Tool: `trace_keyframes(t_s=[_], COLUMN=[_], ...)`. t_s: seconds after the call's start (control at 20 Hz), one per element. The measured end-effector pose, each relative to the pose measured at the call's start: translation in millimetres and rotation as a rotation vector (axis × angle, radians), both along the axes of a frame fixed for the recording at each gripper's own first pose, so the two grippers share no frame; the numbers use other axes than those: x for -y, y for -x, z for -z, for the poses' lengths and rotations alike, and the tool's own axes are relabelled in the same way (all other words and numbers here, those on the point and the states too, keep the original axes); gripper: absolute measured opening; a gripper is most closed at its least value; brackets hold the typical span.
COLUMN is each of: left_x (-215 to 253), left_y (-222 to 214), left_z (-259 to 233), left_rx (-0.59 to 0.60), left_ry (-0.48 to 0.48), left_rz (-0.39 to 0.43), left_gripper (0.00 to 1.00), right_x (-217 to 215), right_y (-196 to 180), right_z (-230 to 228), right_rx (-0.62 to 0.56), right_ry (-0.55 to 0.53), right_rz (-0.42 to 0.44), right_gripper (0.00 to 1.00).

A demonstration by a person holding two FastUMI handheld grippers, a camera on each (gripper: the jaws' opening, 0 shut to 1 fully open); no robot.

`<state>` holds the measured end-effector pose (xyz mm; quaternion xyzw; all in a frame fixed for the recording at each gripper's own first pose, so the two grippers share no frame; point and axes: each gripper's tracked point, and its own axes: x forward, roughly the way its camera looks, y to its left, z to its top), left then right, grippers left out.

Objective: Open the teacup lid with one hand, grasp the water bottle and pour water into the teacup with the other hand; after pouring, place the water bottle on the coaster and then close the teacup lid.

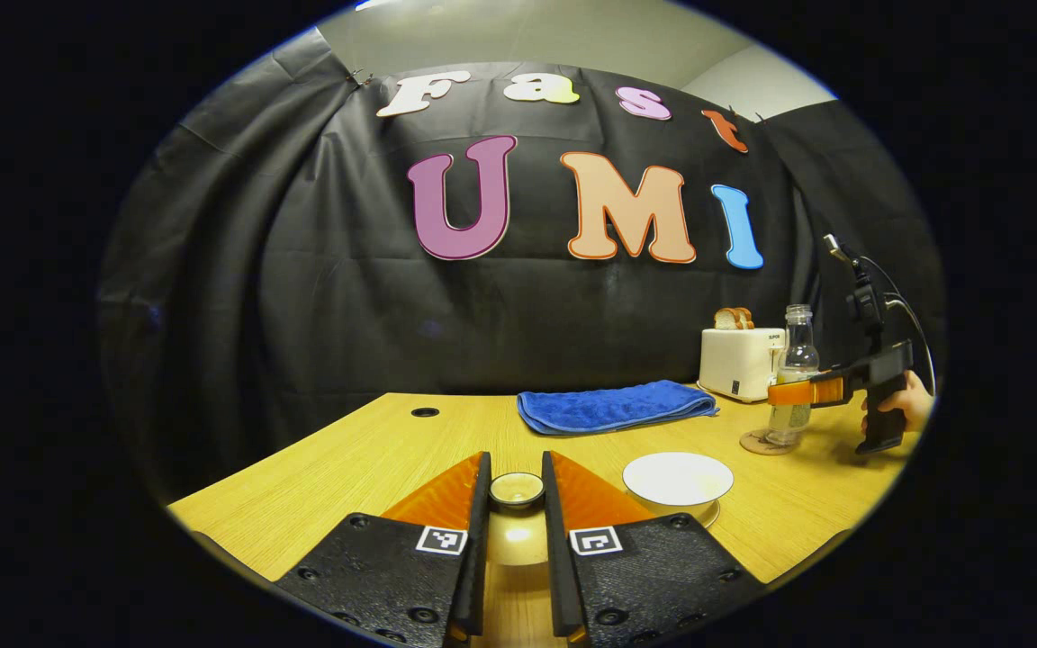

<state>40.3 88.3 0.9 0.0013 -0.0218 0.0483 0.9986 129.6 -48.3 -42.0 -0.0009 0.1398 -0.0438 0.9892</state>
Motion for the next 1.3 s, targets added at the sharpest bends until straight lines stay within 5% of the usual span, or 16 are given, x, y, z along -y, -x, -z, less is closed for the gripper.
trace_keyframes(t_s=[0.9,1.25,1.3], left_x=[-1.1,-1.6,-0.3], left_y=[0.8,0.0,-0.6], left_z=[-0.2,0.2,0.1], left_rx=[0.000,-0.002,-0.002], left_ry=[0.001,0.001,0.001], left_rz=[-0.004,-0.003,0.001], left_gripper=[0.27,0.27,0.27], right_x=[-2.2,1.1,1.0], right_y=[1.7,5.3,7.2], right_z=[7.8,6.3,4.6], right_rx=[0.009,0.032,0.043], right_ry=[0.037,0.051,0.050], right_rz=[-0.027,-0.029,-0.031], right_gripper=[0.82,0.92,0.84])
